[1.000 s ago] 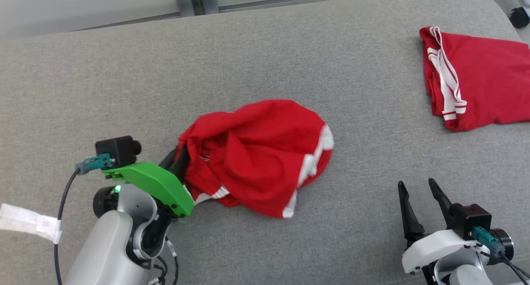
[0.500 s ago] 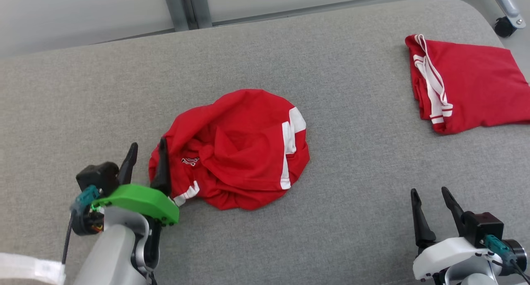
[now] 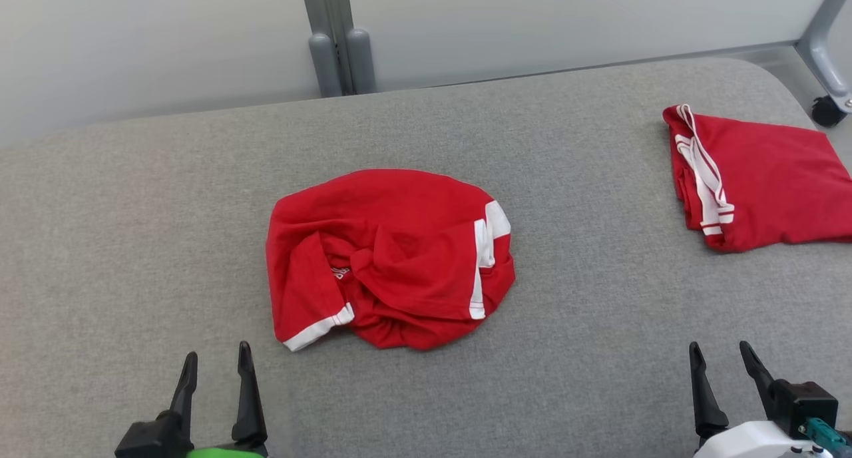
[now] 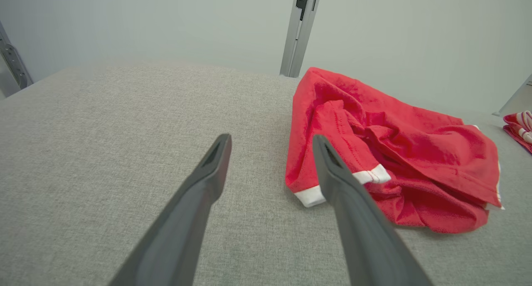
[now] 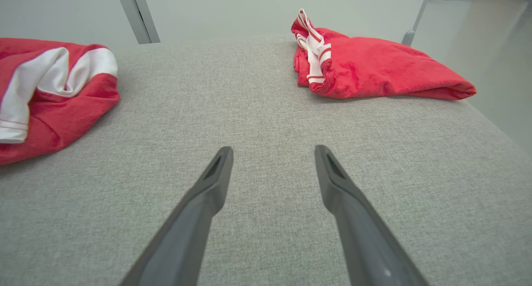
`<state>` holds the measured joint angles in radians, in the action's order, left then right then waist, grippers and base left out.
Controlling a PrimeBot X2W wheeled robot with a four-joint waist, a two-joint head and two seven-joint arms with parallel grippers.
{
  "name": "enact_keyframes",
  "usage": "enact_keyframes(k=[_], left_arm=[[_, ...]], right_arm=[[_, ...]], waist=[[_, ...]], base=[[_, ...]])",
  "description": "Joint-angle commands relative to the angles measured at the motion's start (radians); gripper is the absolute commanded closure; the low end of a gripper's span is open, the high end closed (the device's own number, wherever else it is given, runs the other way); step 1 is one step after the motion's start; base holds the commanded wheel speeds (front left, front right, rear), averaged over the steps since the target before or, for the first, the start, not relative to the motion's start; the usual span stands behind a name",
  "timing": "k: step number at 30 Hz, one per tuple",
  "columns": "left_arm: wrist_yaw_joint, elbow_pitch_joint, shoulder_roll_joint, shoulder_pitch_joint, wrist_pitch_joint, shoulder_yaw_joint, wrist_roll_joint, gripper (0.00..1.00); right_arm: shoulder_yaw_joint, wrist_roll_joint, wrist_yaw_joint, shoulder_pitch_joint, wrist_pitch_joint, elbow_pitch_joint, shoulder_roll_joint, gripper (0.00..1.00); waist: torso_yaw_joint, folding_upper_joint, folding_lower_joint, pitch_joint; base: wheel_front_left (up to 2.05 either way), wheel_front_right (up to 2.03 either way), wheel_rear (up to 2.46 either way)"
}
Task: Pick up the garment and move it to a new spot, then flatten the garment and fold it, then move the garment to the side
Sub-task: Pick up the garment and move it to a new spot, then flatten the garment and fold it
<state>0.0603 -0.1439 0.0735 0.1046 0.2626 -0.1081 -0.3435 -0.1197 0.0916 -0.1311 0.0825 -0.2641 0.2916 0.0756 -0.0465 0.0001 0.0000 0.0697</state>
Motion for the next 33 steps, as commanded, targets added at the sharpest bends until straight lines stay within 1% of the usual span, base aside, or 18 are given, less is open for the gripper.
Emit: enact_keyframes(k=[1, 8, 13, 22, 31, 33], left_arm=[[-0.012, 0.018, -0.004, 0.027, 0.002, 0.018, 0.037, 0.0], [-0.069, 0.025, -0.02, 0.105, 0.002, 0.084, 0.131, 0.0], [-0.095, 0.031, -0.022, 0.118, 0.003, 0.101, 0.14, 0.0], [-0.101, 0.026, -0.023, 0.113, 0.003, 0.084, 0.12, 0.0], [-0.097, 0.024, -0.023, 0.105, 0.003, 0.074, 0.118, 0.0], [-0.108, 0.025, -0.023, 0.092, 0.003, 0.058, 0.123, 0.0]], right_arm=[[-0.008, -0.009, 0.001, 0.017, 0.0, -0.005, 0.005, 0.0], [-0.001, -0.025, 0.001, 0.039, 0.0, -0.034, 0.006, 0.0], [0.016, -0.026, 0.001, 0.032, 0.0, -0.065, 0.006, 0.0], [0.054, -0.027, 0.001, 0.028, 0.0, -0.092, 0.018, 0.0], [0.076, -0.02, 0.001, 0.018, 0.0, -0.118, 0.031, 0.0], [0.081, -0.02, 0.001, 0.015, 0.0, -0.123, 0.034, 0.0]], waist=[[0.028, -0.0001, 0.0, -0.027], [0.054, -0.0001, 0.0, -0.055], [0.069, -0.0001, 0.0, -0.061], [0.093, -0.0001, 0.0, -0.069], [0.093, -0.0001, 0.0, -0.071], [0.091, -0.0001, 0.0, -0.07]], base=[[0.0, 0.0, 0.0], [0.0, 0.0, 0.0], [0.0, 0.0, 0.0], [0.0, 0.0, 0.0], [0.0, 0.0, 0.0], [0.0, 0.0, 0.0]])
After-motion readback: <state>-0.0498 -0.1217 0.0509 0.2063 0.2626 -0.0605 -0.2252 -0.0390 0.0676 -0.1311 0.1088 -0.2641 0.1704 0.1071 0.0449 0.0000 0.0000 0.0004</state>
